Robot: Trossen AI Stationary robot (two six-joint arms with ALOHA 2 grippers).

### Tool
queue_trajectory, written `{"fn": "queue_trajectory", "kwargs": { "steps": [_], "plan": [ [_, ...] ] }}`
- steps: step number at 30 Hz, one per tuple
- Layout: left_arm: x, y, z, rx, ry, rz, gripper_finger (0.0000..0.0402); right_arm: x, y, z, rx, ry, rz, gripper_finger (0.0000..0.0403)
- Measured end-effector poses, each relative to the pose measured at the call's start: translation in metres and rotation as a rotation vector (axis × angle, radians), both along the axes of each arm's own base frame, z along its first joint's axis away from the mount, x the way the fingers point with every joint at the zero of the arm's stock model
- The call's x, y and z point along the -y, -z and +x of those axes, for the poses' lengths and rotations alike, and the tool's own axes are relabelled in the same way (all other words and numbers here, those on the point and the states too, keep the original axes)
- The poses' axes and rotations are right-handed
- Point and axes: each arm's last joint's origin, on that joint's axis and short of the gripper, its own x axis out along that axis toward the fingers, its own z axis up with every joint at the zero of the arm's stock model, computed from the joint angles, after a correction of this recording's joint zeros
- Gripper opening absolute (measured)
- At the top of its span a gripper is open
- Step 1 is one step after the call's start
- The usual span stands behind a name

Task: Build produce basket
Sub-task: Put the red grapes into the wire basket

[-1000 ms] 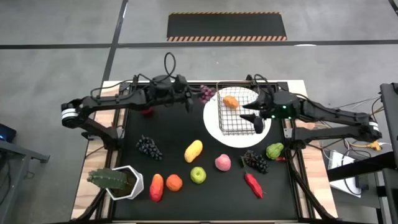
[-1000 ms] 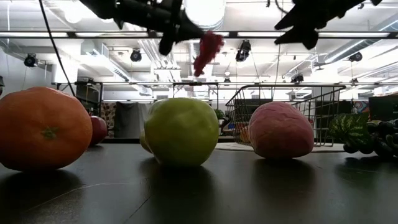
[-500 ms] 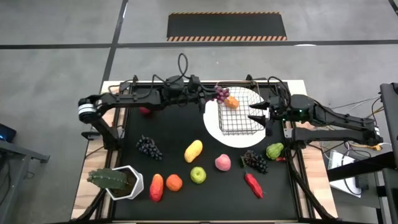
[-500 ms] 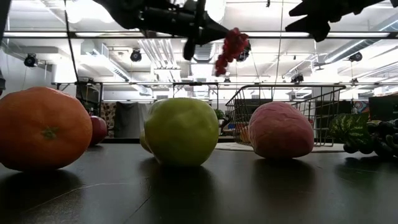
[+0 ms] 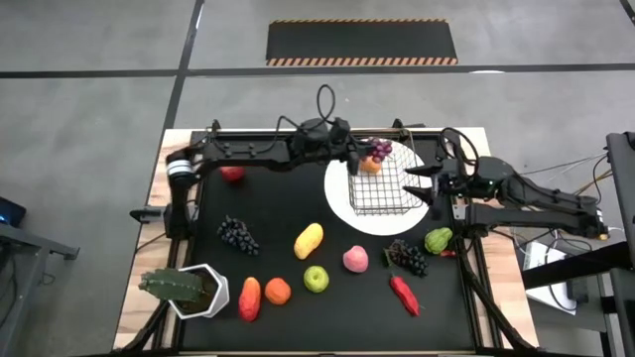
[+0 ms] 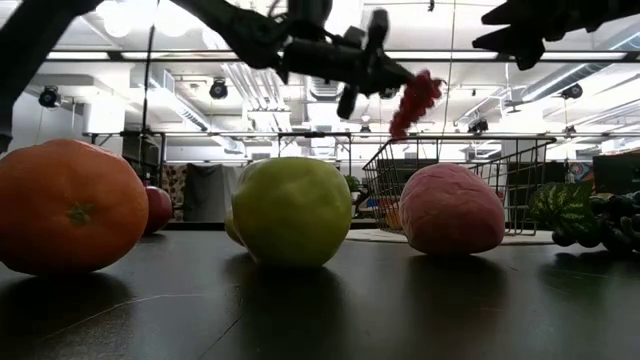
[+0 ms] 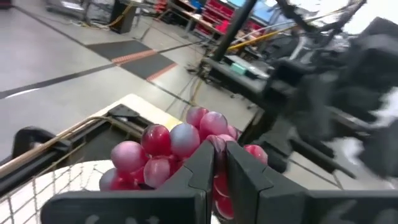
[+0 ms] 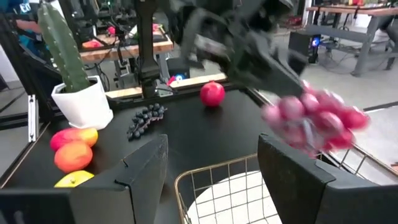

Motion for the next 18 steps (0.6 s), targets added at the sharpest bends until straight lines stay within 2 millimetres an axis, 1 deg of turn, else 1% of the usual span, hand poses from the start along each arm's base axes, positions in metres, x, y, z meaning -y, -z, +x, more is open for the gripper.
{"fn": "queue_trajectory", "kwargs": {
  "steps": [5,10,13,15,18],
  "plan": [
    [-0.009,0.019,0.021,-0.022,-0.045,-0.031,0.0015,-0.001,0.002,-0.005,0.02,0.0,-0.004,0.0233],
    [-0.016,0.031,0.035,-0.007,-0.116,-0.105,0.0016,-0.002,0.002,-0.009,0.037,0.0,-0.008,0.0233],
    [-0.02,0.042,0.039,-0.008,-0.158,-0.186,0.0016,-0.002,0.002,-0.009,0.036,0.0,-0.007,0.0233],
    [-0.022,0.047,0.039,-0.005,-0.198,-0.249,0.0016,-0.002,0.003,-0.009,0.028,0.0,-0.003,0.0233],
    [-0.023,0.052,0.036,0.005,-0.27,-0.297,0.0016,-0.002,0.003,-0.009,0.028,0.0,-0.003,0.0233]
  ]
}}
